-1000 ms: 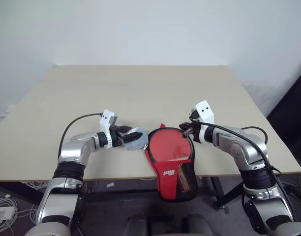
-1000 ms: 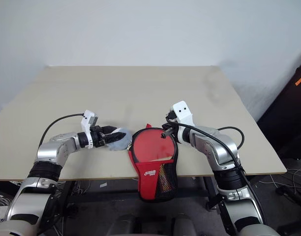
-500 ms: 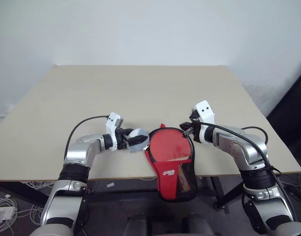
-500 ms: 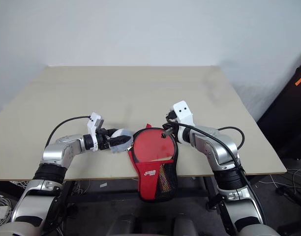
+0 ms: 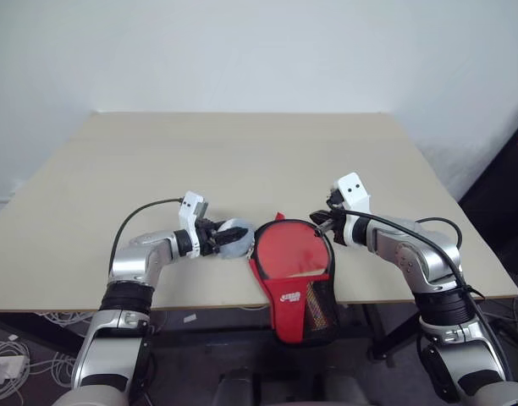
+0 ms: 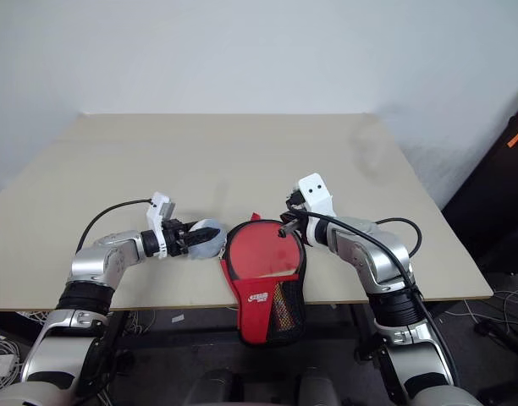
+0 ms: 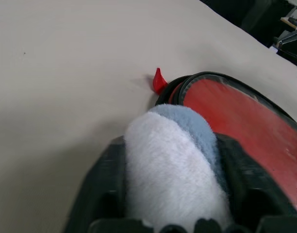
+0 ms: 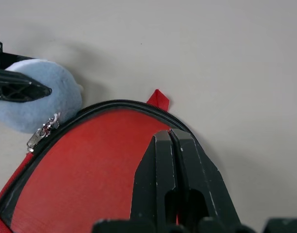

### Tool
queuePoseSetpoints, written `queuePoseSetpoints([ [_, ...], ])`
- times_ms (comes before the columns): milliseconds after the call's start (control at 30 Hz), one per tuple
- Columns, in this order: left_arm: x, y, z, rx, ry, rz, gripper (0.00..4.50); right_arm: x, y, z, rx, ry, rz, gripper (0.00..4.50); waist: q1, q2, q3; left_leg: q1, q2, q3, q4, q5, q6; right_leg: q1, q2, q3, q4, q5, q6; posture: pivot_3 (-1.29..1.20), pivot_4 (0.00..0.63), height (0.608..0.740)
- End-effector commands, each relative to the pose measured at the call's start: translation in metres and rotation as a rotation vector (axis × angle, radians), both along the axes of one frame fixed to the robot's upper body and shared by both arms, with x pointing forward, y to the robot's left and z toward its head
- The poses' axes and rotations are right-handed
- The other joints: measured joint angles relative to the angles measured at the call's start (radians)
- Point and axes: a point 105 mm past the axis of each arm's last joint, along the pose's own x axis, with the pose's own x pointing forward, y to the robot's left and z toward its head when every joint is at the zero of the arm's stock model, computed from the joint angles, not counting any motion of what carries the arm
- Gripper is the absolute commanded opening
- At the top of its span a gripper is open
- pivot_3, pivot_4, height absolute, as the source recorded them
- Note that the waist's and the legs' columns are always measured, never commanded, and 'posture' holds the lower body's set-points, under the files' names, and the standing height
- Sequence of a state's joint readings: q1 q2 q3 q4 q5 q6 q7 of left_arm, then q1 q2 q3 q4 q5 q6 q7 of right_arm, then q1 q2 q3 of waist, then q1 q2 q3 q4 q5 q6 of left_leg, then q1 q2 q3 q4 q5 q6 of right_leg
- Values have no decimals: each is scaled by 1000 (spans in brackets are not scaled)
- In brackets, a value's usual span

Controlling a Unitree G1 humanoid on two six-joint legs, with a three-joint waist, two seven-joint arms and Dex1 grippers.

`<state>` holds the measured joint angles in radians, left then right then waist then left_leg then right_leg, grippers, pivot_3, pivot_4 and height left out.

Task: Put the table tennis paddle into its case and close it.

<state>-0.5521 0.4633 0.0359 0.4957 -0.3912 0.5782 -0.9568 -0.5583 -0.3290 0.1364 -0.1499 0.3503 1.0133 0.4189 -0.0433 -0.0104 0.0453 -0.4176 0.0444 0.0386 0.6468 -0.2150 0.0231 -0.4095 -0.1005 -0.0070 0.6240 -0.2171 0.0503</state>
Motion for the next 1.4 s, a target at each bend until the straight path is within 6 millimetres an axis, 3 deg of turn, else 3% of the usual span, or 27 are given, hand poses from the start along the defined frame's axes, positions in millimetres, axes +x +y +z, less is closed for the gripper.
queuePoseSetpoints([
  [33, 1, -2, 10, -26, -34, 6, 1022, 2, -1, 15, 10, -62, 1, 0, 0, 0, 0, 0, 0, 0, 0, 0, 0, 0, 0, 0, 0, 0, 0, 0, 0, 740],
  [167, 0, -5, 12, -39, -37, 11, 292, 2, 0, 15, 9, -63, 8, 0, 0, 0, 0, 0, 0, 0, 0, 0, 0, 0, 0, 0, 0, 0, 0, 0, 0, 740],
  [367, -4, 6, 32, 12, -77, -13, 286, -4, 9, 11, 8, -60, 77, 0, -1, 0, 0, 0, 0, 0, 0, 0, 0, 0, 0, 0, 0, 0, 0, 0, 0, 740],
  [600, -15, 13, 39, 73, -86, -49, 286, -6, 22, -2, 4, -37, 134, 0, -2, 0, 0, 0, 0, 0, 0, 0, 0, 0, 0, 0, 0, 0, 0, 0, 0, 740],
  [933, -29, 17, 31, 119, -63, -64, 286, -15, 43, -18, -1, 0, 252, 0, -1, 0, 0, 0, 0, 0, 1, 0, 0, 0, 1, 0, 1, 0, 0, 0, 0, 740],
  [1400, -32, 57, 27, 199, -44, 20, 286, -16, 63, -31, 12, 4, 300, 0, -2, 0, 0, 0, 0, 0, 1, 0, 0, 0, 1, 0, 1, 0, 0, 0, 0, 740],
])
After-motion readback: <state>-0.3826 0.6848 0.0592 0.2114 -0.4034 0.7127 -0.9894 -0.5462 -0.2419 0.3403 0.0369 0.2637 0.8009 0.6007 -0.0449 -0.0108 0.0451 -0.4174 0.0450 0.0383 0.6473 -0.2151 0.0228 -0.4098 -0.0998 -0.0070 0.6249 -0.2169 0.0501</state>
